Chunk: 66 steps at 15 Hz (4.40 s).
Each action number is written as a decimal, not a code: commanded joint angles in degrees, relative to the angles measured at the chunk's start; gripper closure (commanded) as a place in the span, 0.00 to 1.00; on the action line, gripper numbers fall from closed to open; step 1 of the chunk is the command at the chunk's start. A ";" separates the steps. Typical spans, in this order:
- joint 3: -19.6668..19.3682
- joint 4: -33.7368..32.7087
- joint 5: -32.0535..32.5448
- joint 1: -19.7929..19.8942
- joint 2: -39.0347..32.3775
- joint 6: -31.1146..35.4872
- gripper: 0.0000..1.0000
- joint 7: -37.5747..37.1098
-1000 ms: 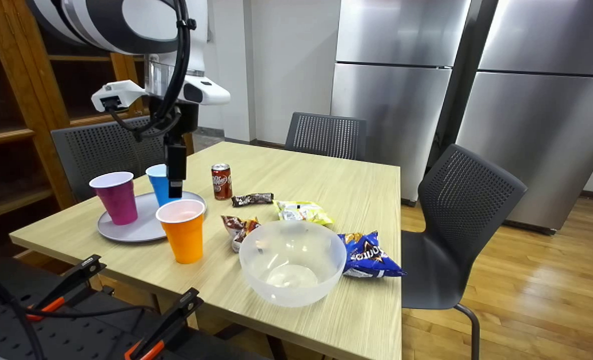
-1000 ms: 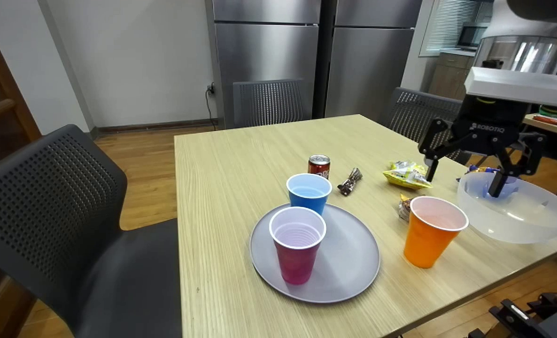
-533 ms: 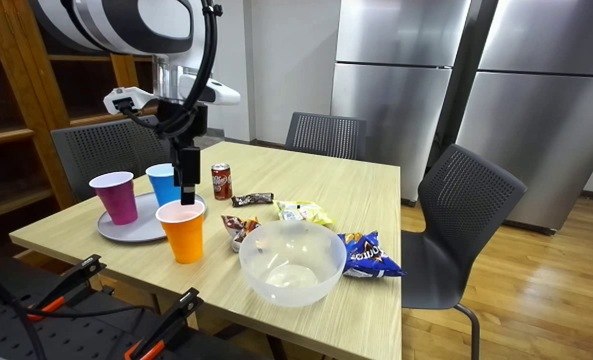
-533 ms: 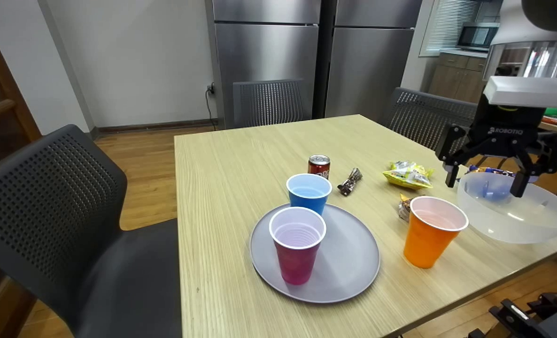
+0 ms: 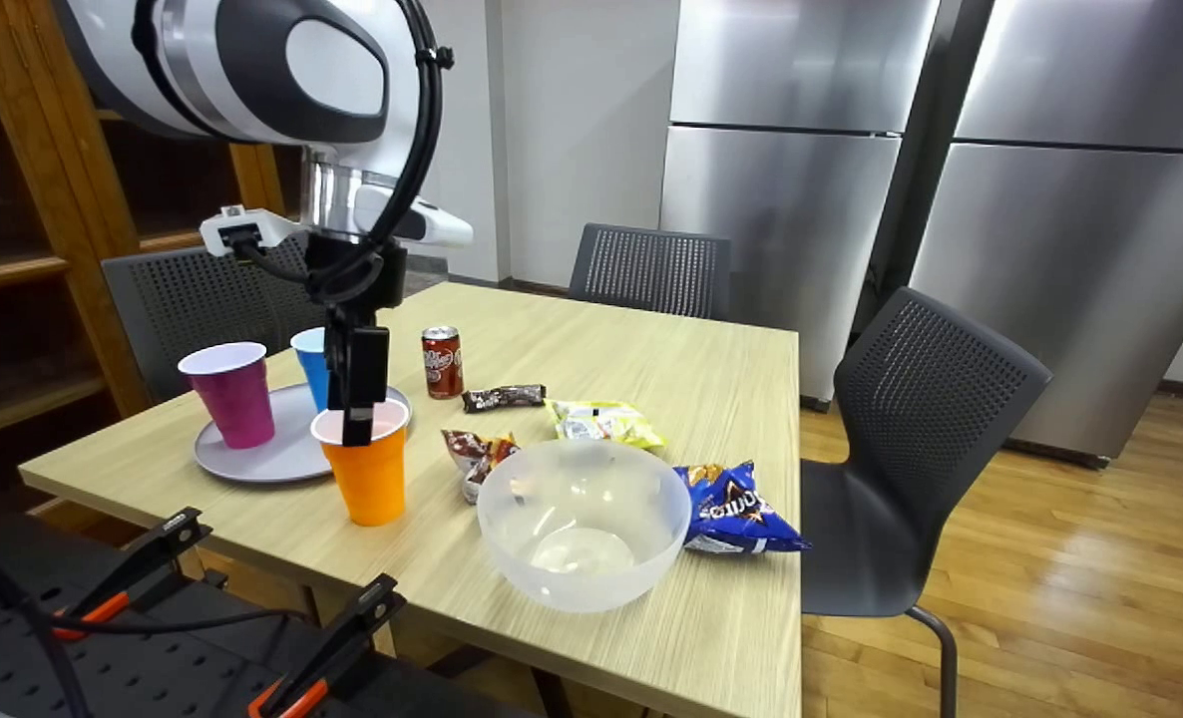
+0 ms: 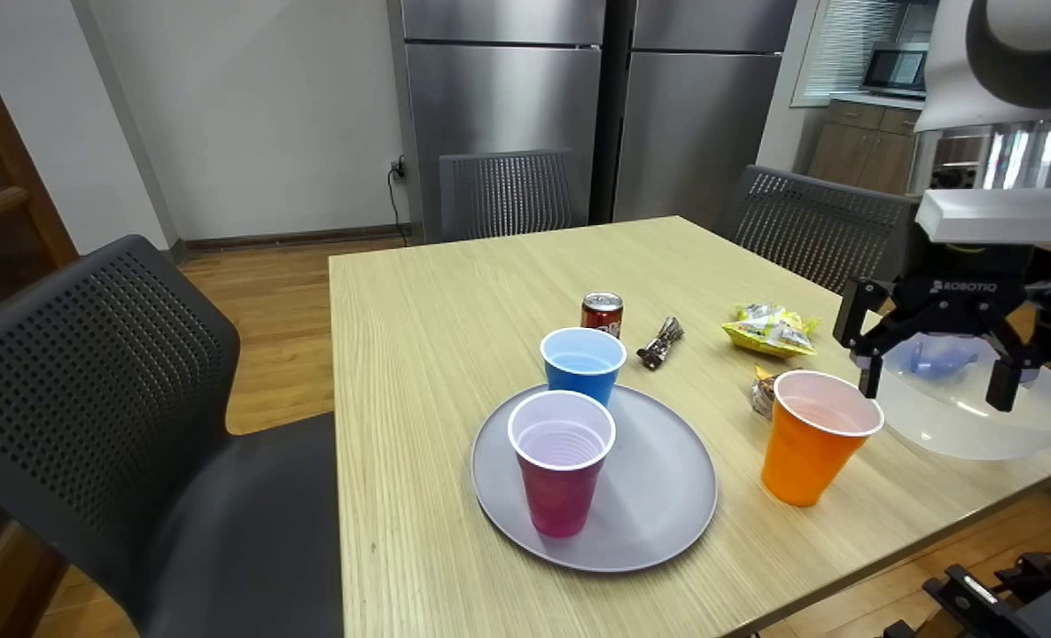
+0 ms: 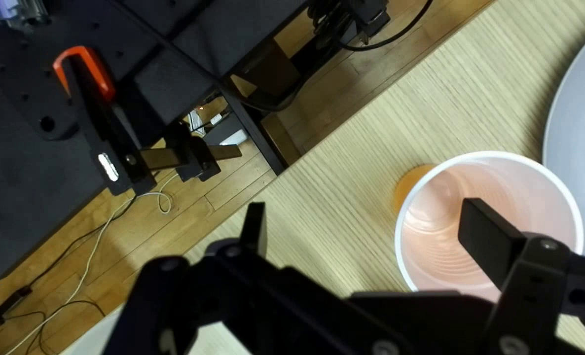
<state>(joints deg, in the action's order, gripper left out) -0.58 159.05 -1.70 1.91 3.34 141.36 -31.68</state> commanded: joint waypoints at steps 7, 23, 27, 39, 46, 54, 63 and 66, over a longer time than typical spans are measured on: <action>0.20 -1.52 0.84 -1.12 -5.71 4.01 0.00 -2.14; -0.56 -4.92 -4.58 -2.99 -10.93 9.30 0.95 -1.46; -0.50 -4.51 -4.54 -3.05 -10.01 9.05 1.00 -1.17; 0.77 -1.36 -3.51 -4.41 -2.43 10.09 0.99 -1.73; 3.36 -2.02 -2.40 -6.05 -0.33 9.36 0.99 -2.52; 7.12 -5.04 -2.20 -9.05 -2.98 8.24 0.99 -2.51; 8.04 -10.62 -2.23 -11.65 -9.48 7.35 0.99 -2.46; 7.69 -12.93 -2.04 -12.48 -11.90 6.90 0.99 -2.55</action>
<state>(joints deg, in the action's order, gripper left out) 7.04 149.68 -4.50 -9.74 -5.85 150.48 -32.72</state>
